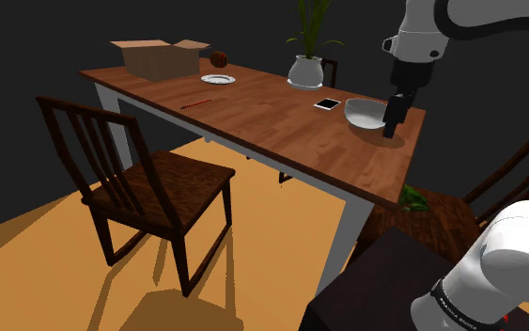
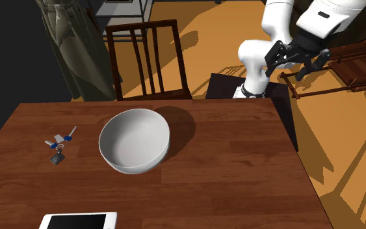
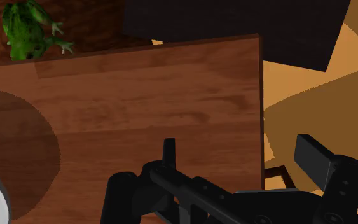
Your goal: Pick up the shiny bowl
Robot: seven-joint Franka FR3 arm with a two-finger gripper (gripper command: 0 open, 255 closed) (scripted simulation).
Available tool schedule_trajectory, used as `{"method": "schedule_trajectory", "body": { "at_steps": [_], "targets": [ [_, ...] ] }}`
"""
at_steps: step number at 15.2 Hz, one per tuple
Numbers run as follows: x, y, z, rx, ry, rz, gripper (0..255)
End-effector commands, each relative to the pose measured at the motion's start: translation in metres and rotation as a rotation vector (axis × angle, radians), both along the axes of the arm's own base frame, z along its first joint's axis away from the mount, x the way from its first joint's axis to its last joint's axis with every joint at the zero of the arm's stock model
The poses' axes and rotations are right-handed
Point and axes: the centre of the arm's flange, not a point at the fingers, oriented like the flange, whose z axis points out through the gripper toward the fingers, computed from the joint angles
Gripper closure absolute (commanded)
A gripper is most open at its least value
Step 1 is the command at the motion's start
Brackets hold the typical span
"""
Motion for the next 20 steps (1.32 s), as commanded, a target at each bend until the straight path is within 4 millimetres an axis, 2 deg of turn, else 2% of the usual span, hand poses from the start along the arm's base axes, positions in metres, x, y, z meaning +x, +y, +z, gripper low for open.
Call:
{"method": "schedule_trajectory", "body": {
  "at_steps": [1, 20],
  "targets": [
    [0.0, 0.0, 0.0, 0.0, 0.0, 0.0, 0],
    [0.17, -0.192, -0.039, 0.054, 0.017, -0.06, 0]
  ]
}}
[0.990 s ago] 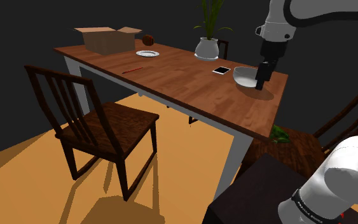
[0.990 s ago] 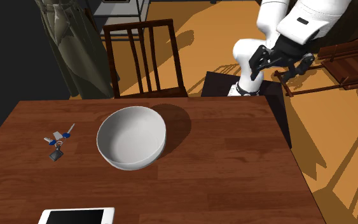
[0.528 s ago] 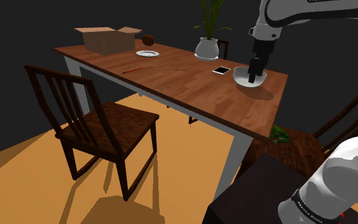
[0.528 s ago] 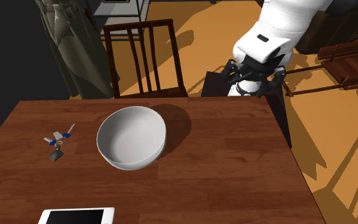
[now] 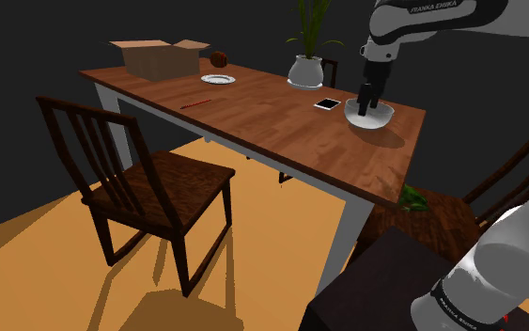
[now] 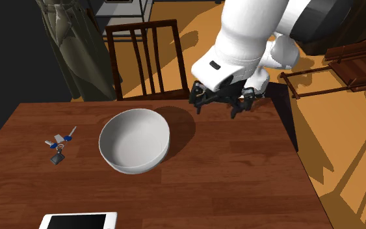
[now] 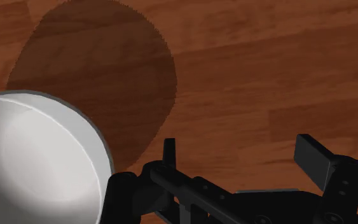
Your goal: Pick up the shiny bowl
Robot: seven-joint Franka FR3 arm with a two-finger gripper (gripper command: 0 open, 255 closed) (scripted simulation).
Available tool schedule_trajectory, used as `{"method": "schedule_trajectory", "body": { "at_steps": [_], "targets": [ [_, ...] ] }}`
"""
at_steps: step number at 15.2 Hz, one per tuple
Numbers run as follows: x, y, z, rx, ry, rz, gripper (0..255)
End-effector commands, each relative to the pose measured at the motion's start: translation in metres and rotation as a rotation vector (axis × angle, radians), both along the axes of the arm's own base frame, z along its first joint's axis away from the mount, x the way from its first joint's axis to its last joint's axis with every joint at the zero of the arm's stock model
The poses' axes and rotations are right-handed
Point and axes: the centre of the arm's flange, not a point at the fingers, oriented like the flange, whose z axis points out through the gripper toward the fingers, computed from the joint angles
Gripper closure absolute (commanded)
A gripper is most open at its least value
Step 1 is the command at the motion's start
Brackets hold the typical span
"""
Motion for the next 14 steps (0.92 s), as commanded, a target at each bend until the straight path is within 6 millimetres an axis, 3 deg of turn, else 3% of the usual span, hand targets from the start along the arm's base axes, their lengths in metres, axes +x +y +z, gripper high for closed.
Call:
{"method": "schedule_trajectory", "body": {
  "at_steps": [1, 10, 14],
  "targets": [
    [0.015, -0.02, -0.004, 0.005, 0.001, -0.006, 0],
    [0.091, -0.114, -0.027, 0.03, 0.009, -0.034, 0],
    [0.095, -0.12, -0.044, 0.032, 0.01, -0.036, 0]
  ]
}}
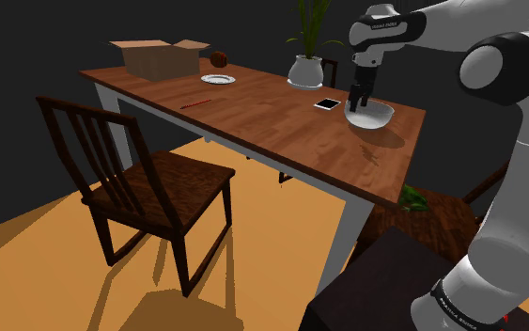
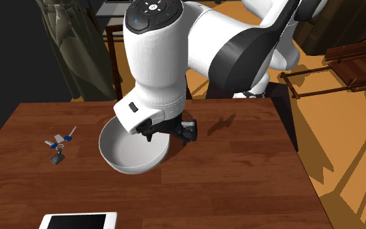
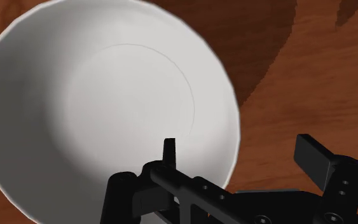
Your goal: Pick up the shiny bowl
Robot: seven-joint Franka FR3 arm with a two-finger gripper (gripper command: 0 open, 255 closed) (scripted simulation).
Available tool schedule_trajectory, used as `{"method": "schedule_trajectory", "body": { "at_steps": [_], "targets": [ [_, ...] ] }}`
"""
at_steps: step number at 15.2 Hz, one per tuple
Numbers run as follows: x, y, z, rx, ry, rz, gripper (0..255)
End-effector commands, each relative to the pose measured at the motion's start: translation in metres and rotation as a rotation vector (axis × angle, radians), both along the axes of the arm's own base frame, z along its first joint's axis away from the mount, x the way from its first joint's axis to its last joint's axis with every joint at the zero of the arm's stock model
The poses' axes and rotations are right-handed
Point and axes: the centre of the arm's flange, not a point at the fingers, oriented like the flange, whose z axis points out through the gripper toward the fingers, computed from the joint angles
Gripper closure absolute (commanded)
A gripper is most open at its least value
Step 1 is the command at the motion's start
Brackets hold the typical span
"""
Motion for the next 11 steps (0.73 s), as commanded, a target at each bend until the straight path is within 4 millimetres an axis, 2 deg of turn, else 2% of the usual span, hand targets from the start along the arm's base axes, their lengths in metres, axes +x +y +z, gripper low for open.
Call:
{"method": "schedule_trajectory", "body": {
  "at_steps": [1, 4, 6, 7, 11],
  "targets": [
    [-0.001, -0.002, -0.01, 0.0, 0.0, 0.0, 0],
    [-0.001, -0.002, -0.026, 0.0, 0.0, 0.0, 0],
    [-0.001, -0.002, -0.029, 0.0, 0.0, 0.0, 0],
    [-0.001, -0.003, -0.029, 0.0, 0.0, 0.0, 255],
    [-0.001, -0.002, -0.029, 0.0, 0.0, 0.0, 255]
  ]
}}
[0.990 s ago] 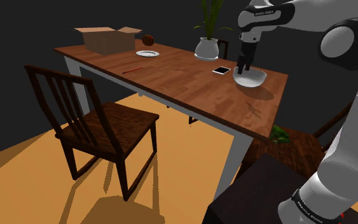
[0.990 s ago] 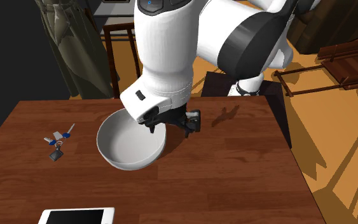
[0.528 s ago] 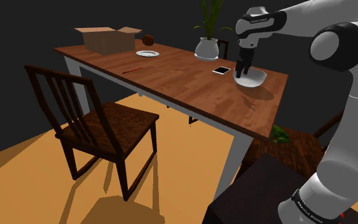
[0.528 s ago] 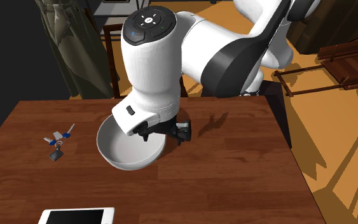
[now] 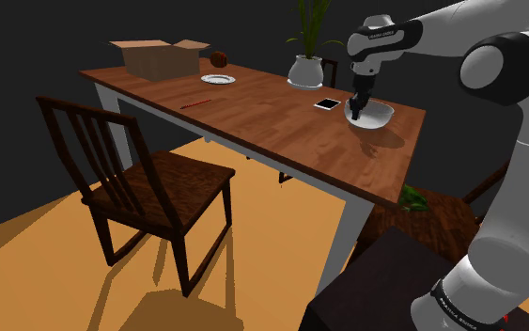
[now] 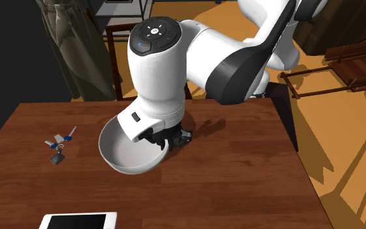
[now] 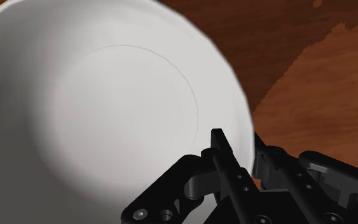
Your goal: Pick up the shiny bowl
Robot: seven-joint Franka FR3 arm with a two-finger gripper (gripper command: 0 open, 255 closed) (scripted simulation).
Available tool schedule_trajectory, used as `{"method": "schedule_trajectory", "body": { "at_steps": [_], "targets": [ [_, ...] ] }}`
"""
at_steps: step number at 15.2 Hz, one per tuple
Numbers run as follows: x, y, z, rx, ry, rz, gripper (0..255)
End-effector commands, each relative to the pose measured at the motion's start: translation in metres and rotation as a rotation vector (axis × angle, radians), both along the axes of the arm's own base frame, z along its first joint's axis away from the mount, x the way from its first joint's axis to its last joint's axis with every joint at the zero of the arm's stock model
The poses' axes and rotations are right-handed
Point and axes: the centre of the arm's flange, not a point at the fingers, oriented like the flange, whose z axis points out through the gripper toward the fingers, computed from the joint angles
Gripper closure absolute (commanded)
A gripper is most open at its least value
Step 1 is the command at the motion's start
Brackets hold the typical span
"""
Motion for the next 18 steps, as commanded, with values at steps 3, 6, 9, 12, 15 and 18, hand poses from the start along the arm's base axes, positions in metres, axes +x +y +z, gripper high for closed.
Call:
{"method": "schedule_trajectory", "body": {
  "at_steps": [3, 6, 9, 12, 15, 18],
  "targets": [
    [0.0, 0.0, -0.001, 0.0, 0.001, 0.0, 255],
    [0.0, 0.0, 0.005, 0.0, 0.001, 0.0, 255],
    [0.0, 0.0, 0.021, 0.0, 0.001, 0.0, 255],
    [0.0, 0.0, 0.037, 0.0, 0.001, 0.0, 255],
    [0.0, 0.0, 0.053, 0.0, 0.001, 0.0, 255],
    [0.0, 0.0, 0.068, 0.0, 0.001, 0.0, 255]
  ]
}}
